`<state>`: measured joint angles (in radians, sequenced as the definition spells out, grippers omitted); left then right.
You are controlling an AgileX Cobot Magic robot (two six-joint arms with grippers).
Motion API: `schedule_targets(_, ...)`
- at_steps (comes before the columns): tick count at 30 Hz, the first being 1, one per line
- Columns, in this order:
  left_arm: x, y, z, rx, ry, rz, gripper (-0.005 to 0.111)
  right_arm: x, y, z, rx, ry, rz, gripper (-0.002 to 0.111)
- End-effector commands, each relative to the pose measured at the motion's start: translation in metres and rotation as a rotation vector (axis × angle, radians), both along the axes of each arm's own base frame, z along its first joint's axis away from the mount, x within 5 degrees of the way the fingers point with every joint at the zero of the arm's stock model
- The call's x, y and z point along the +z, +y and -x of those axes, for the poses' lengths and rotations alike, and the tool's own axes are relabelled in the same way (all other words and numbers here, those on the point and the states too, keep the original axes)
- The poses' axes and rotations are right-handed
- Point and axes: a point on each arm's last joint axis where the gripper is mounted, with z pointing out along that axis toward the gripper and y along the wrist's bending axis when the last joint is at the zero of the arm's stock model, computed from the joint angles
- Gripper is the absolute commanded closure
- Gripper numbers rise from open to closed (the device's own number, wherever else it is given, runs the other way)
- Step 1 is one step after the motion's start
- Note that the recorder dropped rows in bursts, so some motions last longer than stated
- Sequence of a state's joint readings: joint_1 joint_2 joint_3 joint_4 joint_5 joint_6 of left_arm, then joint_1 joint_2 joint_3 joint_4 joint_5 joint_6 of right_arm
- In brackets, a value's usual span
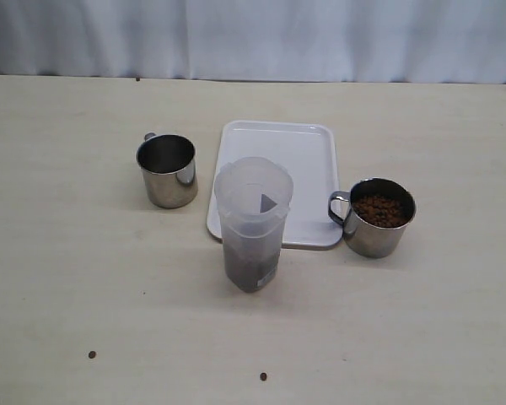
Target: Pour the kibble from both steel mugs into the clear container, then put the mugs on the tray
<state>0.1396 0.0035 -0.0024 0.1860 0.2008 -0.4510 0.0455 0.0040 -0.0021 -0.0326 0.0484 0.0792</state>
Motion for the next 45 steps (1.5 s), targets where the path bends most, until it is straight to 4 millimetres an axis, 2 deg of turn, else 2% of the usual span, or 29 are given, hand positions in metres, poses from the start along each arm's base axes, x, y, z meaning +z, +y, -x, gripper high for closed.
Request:
schedule_targets(1,-0.0006,-0.0003,0.0001,-0.003,-0.004,0.014,0.107,0.0004,0.0002,0.0003,0.004,-0.012,0.002,0.103)
schedule_targets(15,-0.0031,0.0002,0.0005,0.002,0.024,0.013,0.107,0.0004,0.0002,0.0003,0.004,-0.012,0.002,0.103)
schedule_targets(20,-0.0047,0.0025,0.0012,0.015,0.063,-0.094,0.107,0.0004,0.0002,0.0003,0.004,-0.012,0.002,0.103)
schedule_targets(29,0.002,-0.0022,-0.0005,-0.049,0.009,-0.241,0.107,0.0004,0.0002,0.0003,0.004,-0.012,0.002,0.103)
schedule_targets(45,0.0016,-0.0021,-0.0004,-0.049,0.015,-0.246,0.107,0.0004,0.0002,0.0003,0.004,-0.012,0.002,0.103)
